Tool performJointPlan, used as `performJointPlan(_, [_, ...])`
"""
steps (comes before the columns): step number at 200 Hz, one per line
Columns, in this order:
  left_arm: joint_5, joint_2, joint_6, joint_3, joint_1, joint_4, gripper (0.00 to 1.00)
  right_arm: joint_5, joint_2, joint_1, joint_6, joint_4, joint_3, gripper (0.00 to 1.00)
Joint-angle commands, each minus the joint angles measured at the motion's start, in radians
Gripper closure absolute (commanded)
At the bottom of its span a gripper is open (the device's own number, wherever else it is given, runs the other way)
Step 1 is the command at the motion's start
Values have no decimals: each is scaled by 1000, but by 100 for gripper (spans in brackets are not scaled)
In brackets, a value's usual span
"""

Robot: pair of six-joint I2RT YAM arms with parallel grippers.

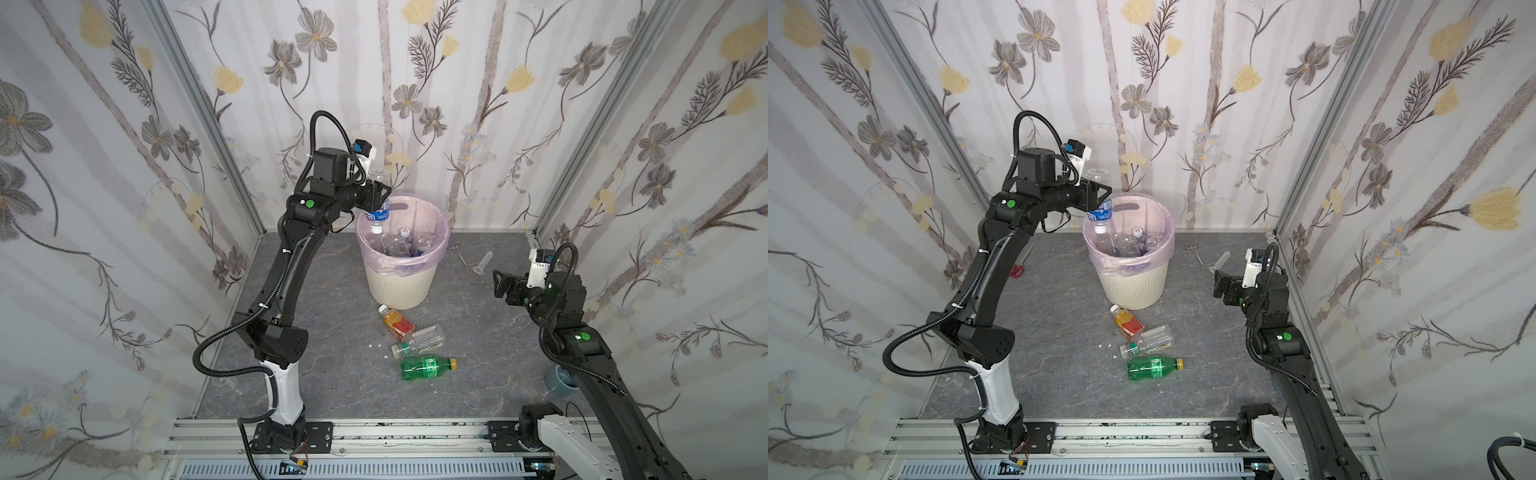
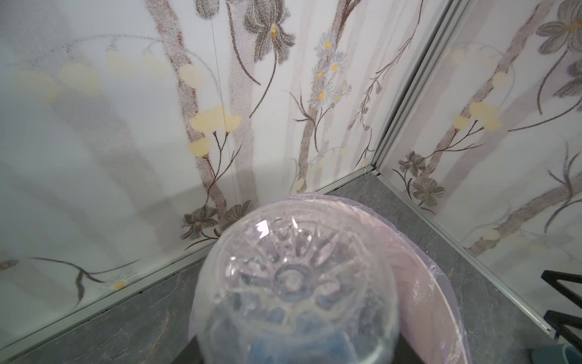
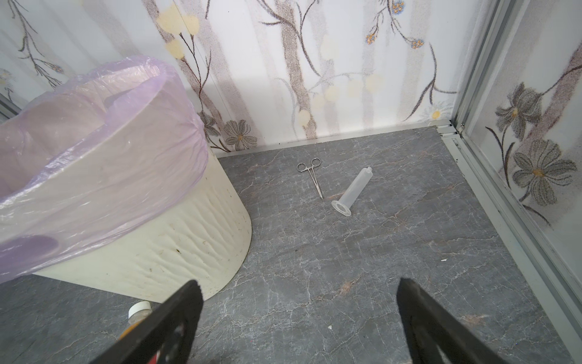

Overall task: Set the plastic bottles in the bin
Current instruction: 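Open the left gripper to drop the blue-labelled bottle into the bin, then withdraw the left gripper from the bin while the right gripper moves toward the pile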

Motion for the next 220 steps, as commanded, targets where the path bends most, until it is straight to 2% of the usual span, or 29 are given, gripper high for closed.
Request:
performJointPlan(1, [-102, 17, 169, 5, -28, 24, 43, -17, -4, 0, 16, 13, -5, 3])
performJointPlan(21, [-134, 32, 258, 2, -61, 23, 40, -19, -8, 0, 22, 13, -7, 3])
performJointPlan(60, [-274, 81, 460, -1, -125, 25, 36, -21, -19, 0, 25, 12, -16, 3])
performJointPlan(110, [-383, 126, 576, 3, -157, 49, 31, -23, -31, 0, 26, 11, -27, 3])
performJointPlan(178, [-433, 170, 577, 28, -165, 102, 27, -33, -40, 1, 33, 9, -33, 4])
performJointPlan(220, [-392, 131, 485, 31, -160, 126, 23, -41, -38, 1, 27, -1, -32, 4])
